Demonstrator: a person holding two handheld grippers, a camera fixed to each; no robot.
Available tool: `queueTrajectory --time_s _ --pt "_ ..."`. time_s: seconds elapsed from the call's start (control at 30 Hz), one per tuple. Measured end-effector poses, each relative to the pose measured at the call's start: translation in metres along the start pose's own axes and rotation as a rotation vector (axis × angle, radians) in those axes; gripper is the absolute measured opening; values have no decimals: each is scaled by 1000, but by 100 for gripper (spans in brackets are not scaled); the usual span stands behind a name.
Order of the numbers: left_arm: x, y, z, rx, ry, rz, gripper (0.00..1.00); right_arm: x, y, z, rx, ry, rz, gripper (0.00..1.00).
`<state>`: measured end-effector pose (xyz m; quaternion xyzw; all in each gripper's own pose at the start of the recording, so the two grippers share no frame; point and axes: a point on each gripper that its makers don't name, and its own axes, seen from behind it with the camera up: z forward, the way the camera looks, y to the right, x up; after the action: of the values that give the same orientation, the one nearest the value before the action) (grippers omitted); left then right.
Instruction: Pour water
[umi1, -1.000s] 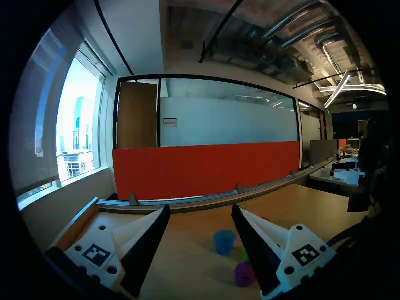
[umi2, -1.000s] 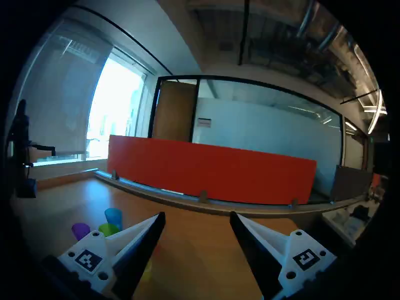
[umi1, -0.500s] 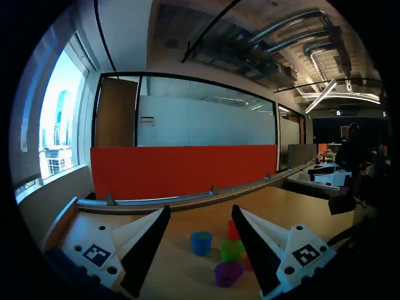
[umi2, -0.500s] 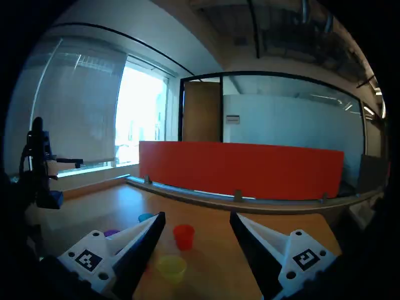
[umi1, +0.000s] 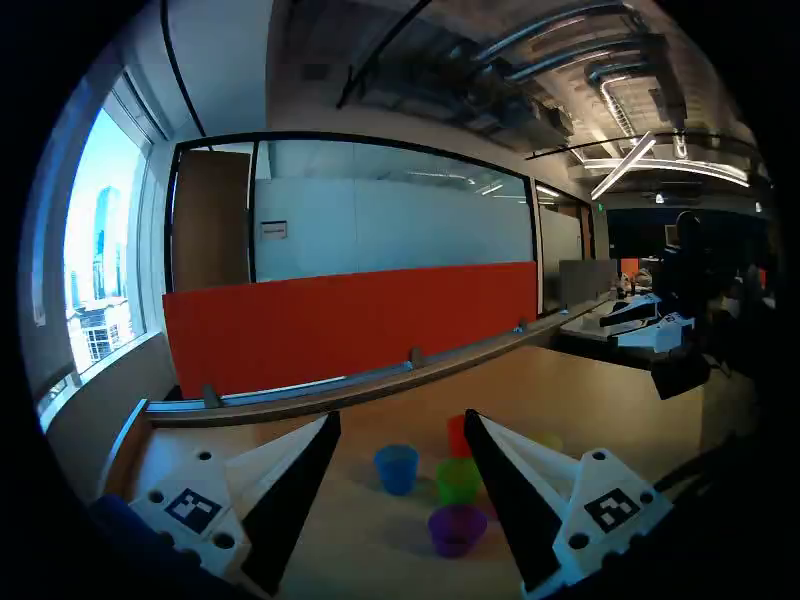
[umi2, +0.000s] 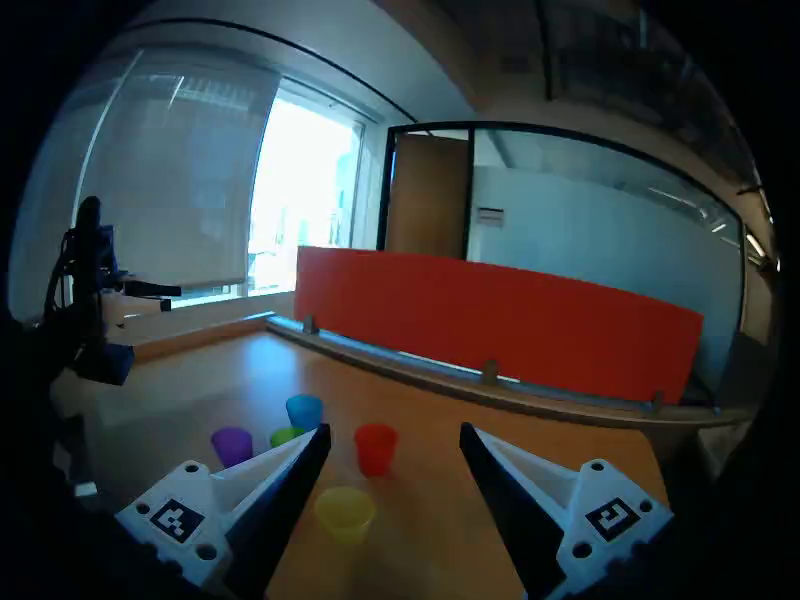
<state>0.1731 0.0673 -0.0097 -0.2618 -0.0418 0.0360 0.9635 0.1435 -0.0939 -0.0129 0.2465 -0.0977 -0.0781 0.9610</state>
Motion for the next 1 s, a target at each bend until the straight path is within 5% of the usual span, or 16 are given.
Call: queueTrajectory --time_s 0.47,1.0 --pt "-25 7 -1 -72 -115 -8 91 -14 -8 -6 74 -108 -45 100" --pt "-38 -7 13 -64 -160 36 91 -24 -11 8 120 -148 -91 100"
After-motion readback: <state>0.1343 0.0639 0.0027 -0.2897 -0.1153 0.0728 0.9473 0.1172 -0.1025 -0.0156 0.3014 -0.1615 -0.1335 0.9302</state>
